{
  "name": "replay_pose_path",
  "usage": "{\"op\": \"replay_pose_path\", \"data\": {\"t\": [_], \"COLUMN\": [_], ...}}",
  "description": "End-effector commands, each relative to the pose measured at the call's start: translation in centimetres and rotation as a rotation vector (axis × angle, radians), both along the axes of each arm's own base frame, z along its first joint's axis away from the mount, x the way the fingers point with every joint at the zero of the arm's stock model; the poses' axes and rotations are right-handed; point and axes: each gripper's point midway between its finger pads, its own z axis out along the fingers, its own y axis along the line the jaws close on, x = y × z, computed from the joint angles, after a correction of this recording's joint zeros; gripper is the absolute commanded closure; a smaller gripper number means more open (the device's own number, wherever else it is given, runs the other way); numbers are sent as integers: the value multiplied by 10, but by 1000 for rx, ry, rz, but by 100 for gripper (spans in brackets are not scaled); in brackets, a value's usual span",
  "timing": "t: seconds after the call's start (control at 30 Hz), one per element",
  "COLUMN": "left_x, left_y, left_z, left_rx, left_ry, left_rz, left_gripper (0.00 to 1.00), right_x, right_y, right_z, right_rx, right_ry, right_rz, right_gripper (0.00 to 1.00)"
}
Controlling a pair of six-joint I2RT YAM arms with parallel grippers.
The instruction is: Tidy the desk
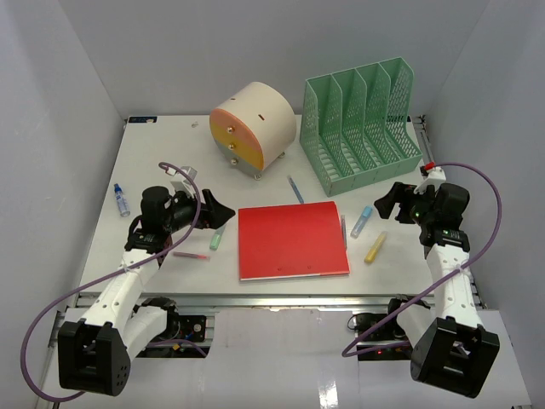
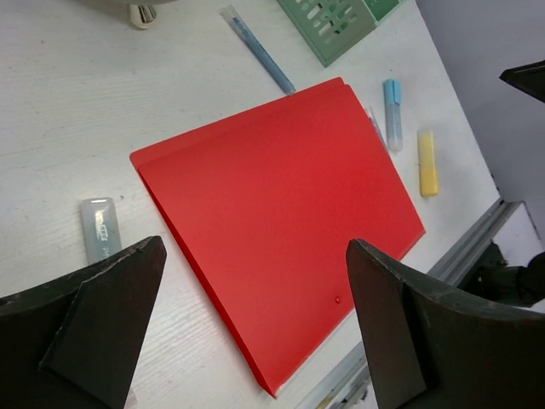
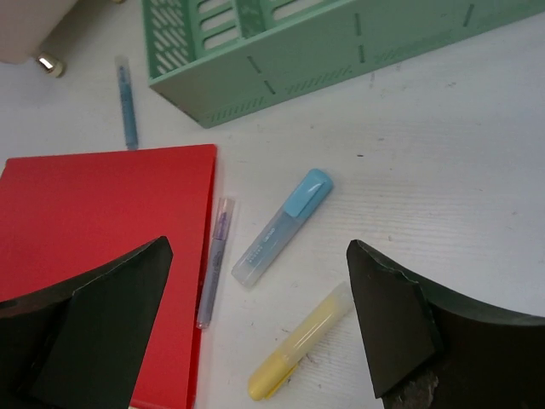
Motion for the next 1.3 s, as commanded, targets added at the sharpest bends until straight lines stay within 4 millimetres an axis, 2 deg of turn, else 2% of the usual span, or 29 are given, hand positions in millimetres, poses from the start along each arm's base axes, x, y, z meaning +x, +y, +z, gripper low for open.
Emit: {"op": "replay_pose_path", "data": {"t": [0.0, 0.03, 0.1, 0.13, 0.2, 0.3, 0.37, 0.43, 0.5, 0.57, 0.6, 0.63, 0.7, 0.77, 0.87, 0.97, 1.27], "left_x": [-14, -20, -34, -41, -53, -74, -83, -89, -94, -95, -96, -98, -97, -98, -100, -100, -101], "left_y": [-15, -17, -19, -20, -21, -20, -18, -15, -10, -4, 0, 1, 5, 8, 12, 11, 3], "left_z": [8, 4, -1, 2, 6, 13, 12, 8, -1, -10, -15, -22, -30, -36, -49, -52, -59], "left_rx": [-125, -155, -202, -232, -293, -348, -368, -372, -357, -339, -327, -328, -324, -319, -304, -305, -329], "left_ry": [79, 126, 198, 215, 266, 286, 319, 358, 406, 428, 441, 477, 507, 541, 611, 643, 705], "left_rz": [-45, -41, -38, -30, -10, 9, 35, 66, 116, 162, 195, 221, 263, 294, 346, 352, 349], "left_gripper": [2, 2, 2, 2, 2, 2, 2, 2, 2, 2, 2, 2, 2, 2, 2, 2, 2], "right_x": [-5, -14, -45, -65, -82, -104, -116, -135, -136, -128, -130, -139, -132, -136, -138, -142, -146], "right_y": [31, 45, 78, 92, 116, 141, 158, 176, 182, 182, 185, 193, 195, 197, 204, 213, 214], "right_z": [33, 37, 51, 53, 62, 47, 39, 24, 10, -12, -23, -30, -42, -58, -69, -72, -101], "right_rx": [-7, -21, -57, -40, -156, -340, -382, -384, -420, -496, -540, -564, -627, -670, -746, -785, -893], "right_ry": [-156, -200, -347, -367, -466, -489, -525, -523, -485, -385, -347, -339, -334, -323, -338, -371, -439], "right_rz": [242, 367, 688, 795, 954, 1107, 1176, 1260, 1279, 1255, 1269, 1307, 1263, 1259, 1236, 1232, 1248], "right_gripper": [10, 10, 10, 10, 10, 10, 10, 10, 10, 10, 10, 10, 10, 9, 10, 10, 10]}}
